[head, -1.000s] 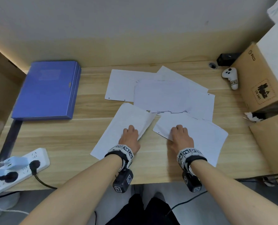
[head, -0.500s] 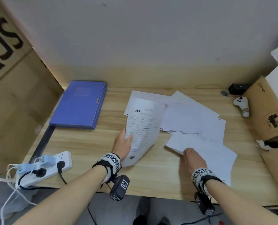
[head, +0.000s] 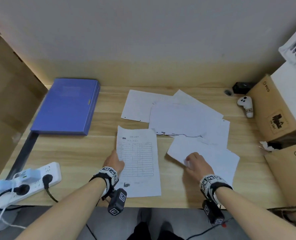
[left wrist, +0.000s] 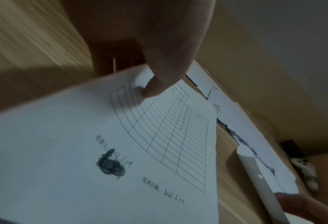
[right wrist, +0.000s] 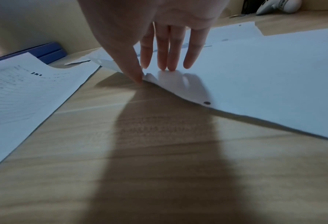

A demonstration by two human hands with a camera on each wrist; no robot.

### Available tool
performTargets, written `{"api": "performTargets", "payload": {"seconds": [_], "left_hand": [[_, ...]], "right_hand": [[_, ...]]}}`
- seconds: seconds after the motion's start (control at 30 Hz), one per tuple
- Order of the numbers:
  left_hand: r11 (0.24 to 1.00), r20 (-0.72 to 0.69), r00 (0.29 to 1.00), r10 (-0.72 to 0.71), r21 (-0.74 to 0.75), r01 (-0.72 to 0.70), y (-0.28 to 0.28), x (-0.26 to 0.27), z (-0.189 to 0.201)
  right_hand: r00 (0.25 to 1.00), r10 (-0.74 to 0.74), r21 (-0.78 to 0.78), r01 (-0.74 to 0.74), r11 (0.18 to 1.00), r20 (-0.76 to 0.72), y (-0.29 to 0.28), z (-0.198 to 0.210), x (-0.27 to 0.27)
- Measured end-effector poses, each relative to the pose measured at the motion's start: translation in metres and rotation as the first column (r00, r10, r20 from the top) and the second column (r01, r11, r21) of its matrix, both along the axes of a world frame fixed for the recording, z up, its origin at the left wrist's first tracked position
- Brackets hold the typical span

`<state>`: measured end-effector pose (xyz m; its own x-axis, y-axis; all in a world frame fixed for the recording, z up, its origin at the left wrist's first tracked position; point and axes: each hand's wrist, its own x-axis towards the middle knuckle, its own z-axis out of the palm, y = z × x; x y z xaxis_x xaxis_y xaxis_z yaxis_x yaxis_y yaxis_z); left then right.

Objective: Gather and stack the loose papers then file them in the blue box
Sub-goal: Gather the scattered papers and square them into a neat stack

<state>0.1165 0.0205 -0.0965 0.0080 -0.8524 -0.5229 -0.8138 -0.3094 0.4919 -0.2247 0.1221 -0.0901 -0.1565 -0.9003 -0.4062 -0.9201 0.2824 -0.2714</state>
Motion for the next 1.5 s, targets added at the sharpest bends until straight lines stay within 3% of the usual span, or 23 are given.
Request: {"api": "performTargets", "payload": {"seconds": [0.07, 0.13, 0.27, 0.37, 0.43, 0.6, 0.77, 0.83, 0.97, 1.1, 1.23, 1.4, 1.5], "left_hand": [[0.991, 0.135, 0.990, 0.046, -0.132, -0.028, -0.003, -0.007, 0.004], [0.952, 0.243, 0.970, 0.004, -0.299, 0.071, -0.013, -0.020, 0.011], [0.823, 0.274, 0.899, -0.341, -0.376, 0.426, -0.047, -0.067, 0.019], [0.678, 0.255, 0.739, -0.624, -0.295, 0.674, -0.065, -0.123, 0.015], [0.601, 0.292, 0.643, -0.707, -0.230, 0.765, -0.073, -0.161, 0.005], [0.527, 0.455, 0.512, -0.729, -0.106, 0.844, -0.092, -0.219, -0.014], [0.419, 0.617, 0.366, -0.697, -0.064, 0.906, -0.100, -0.234, -0.009], [0.448, 0.588, 0.404, -0.701, -0.078, 0.891, -0.108, -0.235, -0.002], [0.624, 0.440, 0.626, -0.644, -0.170, 0.762, -0.126, -0.234, 0.009], [0.724, 0.312, 0.739, -0.596, -0.188, 0.664, -0.140, -0.225, 0.013], [0.723, 0.343, 0.775, -0.532, -0.293, 0.626, -0.154, -0.218, 0.038], [0.634, 0.440, 0.778, -0.448, -0.458, 0.623, -0.190, -0.203, 0.100], [0.608, 0.491, 0.763, -0.420, -0.473, 0.638, -0.205, -0.185, 0.128]], "right_hand": [[1.000, 0.002, -0.007, -0.003, 1.000, -0.029, 0.002, -0.003, 0.001], [0.998, 0.004, -0.010, -0.005, 1.000, -0.061, 0.002, -0.006, 0.003], [0.996, -0.024, -0.047, 0.020, 0.999, -0.080, 0.000, -0.013, -0.001], [0.997, -0.070, -0.103, 0.066, 0.993, -0.042, 0.004, -0.017, -0.005], [0.998, -0.056, -0.142, 0.050, 0.989, -0.036, 0.005, -0.018, -0.009], [0.993, -0.073, -0.193, 0.053, 0.980, -0.097, -0.006, -0.007, -0.031], [0.970, -0.108, -0.123, 0.083, 0.989, -0.216, -0.041, 0.027, -0.077], [0.973, -0.075, -0.176, 0.036, 0.984, -0.220, -0.055, 0.036, -0.096], [0.982, 0.022, -0.334, -0.085, 0.939, -0.187, -0.082, 0.041, -0.115], [0.981, 0.064, -0.416, -0.136, 0.899, -0.184, -0.104, 0.044, -0.121], [0.990, 0.074, -0.528, -0.126, 0.840, -0.119, -0.121, 0.050, -0.122], [0.994, 0.086, -0.636, -0.113, 0.763, -0.072, -0.163, 0.080, -0.118], [0.990, 0.103, -0.608, -0.139, 0.782, -0.094, -0.182, 0.098, -0.098]]}}
